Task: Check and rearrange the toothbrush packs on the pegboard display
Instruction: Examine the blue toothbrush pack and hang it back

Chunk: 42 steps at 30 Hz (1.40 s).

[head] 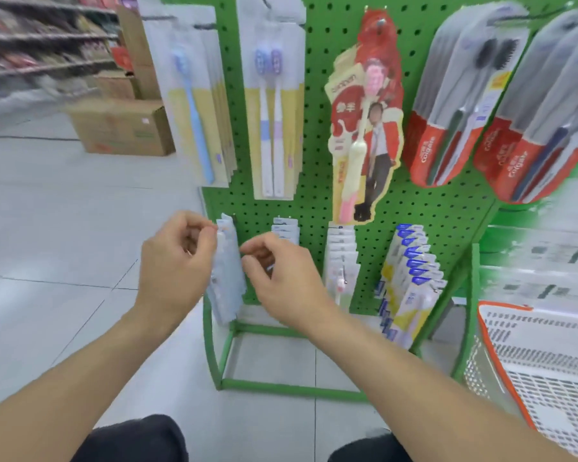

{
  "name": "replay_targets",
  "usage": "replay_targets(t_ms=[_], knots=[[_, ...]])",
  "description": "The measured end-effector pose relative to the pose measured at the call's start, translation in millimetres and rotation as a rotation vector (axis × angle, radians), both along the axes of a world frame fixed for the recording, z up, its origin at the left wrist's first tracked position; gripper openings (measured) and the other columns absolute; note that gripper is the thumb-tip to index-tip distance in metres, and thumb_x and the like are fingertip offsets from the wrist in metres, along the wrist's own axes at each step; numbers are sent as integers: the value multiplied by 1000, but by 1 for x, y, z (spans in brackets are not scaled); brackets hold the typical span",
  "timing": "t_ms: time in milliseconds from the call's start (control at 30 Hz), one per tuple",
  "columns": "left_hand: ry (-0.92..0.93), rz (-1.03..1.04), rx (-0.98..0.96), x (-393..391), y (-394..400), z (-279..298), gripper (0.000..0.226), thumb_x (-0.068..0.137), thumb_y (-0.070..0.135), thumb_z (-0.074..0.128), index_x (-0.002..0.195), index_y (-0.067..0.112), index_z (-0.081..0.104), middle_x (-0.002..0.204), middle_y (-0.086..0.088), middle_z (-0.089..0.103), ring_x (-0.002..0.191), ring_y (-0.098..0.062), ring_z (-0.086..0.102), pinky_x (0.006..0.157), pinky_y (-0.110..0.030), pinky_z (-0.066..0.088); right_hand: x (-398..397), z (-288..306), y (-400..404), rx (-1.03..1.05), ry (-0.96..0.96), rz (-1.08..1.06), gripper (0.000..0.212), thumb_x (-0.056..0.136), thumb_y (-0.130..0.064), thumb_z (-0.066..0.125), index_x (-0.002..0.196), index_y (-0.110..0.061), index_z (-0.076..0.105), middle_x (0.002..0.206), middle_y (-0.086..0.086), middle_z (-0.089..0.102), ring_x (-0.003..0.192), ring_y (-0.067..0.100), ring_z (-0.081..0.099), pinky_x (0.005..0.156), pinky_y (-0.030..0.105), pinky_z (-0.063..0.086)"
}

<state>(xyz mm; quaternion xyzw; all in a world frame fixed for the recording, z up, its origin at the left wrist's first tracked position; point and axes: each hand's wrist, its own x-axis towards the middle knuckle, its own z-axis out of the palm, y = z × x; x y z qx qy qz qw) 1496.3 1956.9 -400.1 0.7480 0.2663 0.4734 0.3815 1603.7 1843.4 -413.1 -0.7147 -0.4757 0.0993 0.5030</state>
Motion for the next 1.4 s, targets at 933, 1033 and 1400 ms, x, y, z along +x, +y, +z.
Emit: replay_targets(t_ms=[933, 1033, 1400], knots=[[-48, -65, -271, 37, 131, -2, 14, 99, 11, 59, 88, 17, 64, 79, 1, 66, 71, -5, 63, 64, -19, 52, 13, -11, 159, 552, 637, -98, 9, 95, -8, 68, 89, -10, 61, 78, 3, 68, 57, 15, 60, 49, 27, 50], [27, -81, -291, 21, 125, -5, 12, 98, 9, 61, 89, 15, 64, 81, -3, 68, 71, -9, 64, 61, -22, 53, 10, -10, 154, 520, 603, -80, 5, 94, -9, 69, 94, -5, 65, 82, 8, 66, 50, 15, 53, 49, 28, 46], [-99, -29, -648, -32, 106, -14, 21, 104, 16, 53, 116, -1, 51, 105, -17, 71, 86, -25, 73, 62, -32, 61, -14, -30, 87, -75, 536, 231, 11, 97, -9, 65, 96, -3, 56, 83, 9, 72, 54, 15, 62, 48, 27, 48]])
